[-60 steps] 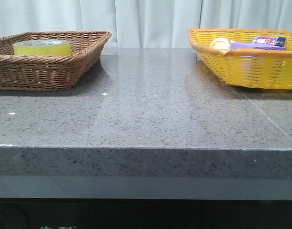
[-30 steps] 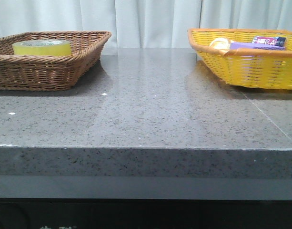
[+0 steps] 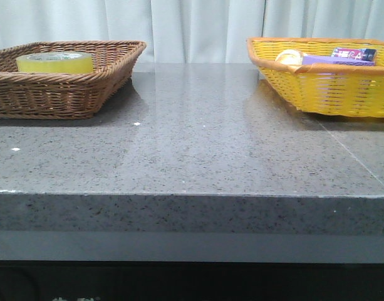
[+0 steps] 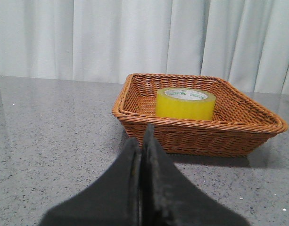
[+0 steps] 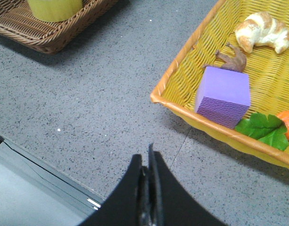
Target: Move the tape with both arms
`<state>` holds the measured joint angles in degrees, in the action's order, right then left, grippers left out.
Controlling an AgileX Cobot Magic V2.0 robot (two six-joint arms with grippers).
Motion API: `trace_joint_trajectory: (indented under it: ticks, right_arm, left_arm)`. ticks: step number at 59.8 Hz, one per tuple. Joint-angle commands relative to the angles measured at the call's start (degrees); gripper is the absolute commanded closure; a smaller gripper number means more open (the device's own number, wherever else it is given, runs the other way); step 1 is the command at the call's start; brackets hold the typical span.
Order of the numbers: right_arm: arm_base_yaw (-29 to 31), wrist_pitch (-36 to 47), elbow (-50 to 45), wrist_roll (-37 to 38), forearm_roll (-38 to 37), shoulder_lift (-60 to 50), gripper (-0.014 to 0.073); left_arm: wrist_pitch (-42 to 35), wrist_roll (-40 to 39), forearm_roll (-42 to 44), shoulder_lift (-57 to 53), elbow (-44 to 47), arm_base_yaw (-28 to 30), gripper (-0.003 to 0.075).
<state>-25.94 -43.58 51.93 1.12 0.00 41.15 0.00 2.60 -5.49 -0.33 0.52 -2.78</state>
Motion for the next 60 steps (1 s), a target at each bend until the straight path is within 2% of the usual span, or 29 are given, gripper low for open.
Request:
trace_joint_trajectory:
  ticks: [1,50,60]
  right_arm:
    - [0.1,3.7,1.4,0.0,0.0,-0.1,0.0662]
    - [0.0,3.9,1.2,0.0,0.0,-0.5,0.0662]
    - [5.0,8.7,-4.5,0.0,0.0,-5.4,0.0662]
  left_arm:
    - [-4.6,-0.7,0.1,-1.0,2.2,-0.1,0.074]
    - [-4.6,-0.7,0.1,-1.0,2.2,-0.1,0.074]
    - [-4.6,-0.7,0.1,-1.0,2.2,0.0,0.074]
